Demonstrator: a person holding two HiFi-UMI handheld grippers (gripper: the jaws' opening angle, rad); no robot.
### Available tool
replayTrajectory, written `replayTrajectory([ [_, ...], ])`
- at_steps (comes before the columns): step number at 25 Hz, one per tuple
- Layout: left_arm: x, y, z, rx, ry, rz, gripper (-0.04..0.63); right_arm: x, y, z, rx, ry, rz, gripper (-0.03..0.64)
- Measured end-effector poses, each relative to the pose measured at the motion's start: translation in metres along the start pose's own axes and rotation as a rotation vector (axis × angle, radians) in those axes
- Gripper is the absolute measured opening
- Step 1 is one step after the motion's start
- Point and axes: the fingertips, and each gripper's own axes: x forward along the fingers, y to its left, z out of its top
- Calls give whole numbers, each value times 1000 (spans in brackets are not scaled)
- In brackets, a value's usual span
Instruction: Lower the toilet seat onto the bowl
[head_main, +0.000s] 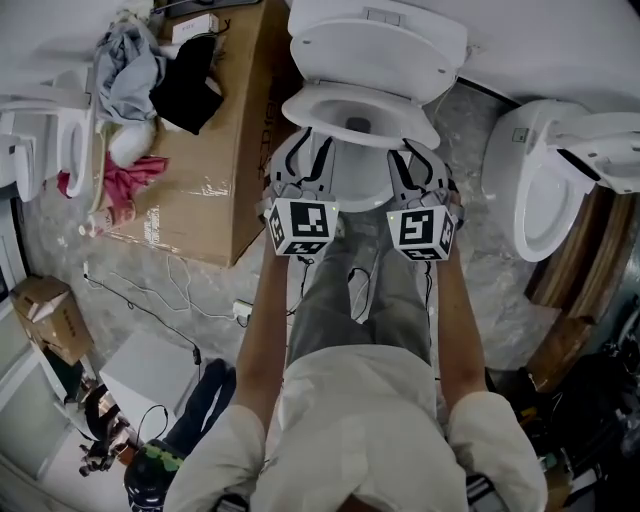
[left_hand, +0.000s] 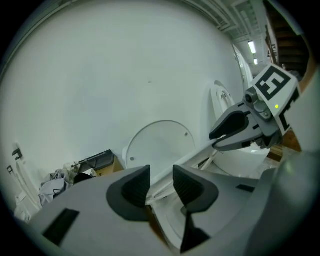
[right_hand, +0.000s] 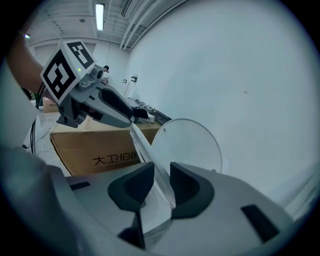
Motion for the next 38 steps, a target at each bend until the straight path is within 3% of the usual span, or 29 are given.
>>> replayTrajectory([
  [11, -17, -18, -29, 37, -17, -65, 155, -12, 31, -19, 7, 19, -18, 115],
  [20, -23, -32, -62, 86, 21, -119, 166, -19, 53, -33, 13, 49, -30, 122],
  [38, -39, -61, -123, 94, 78, -188, 183, -31, 108, -80, 16, 142, -9, 135],
])
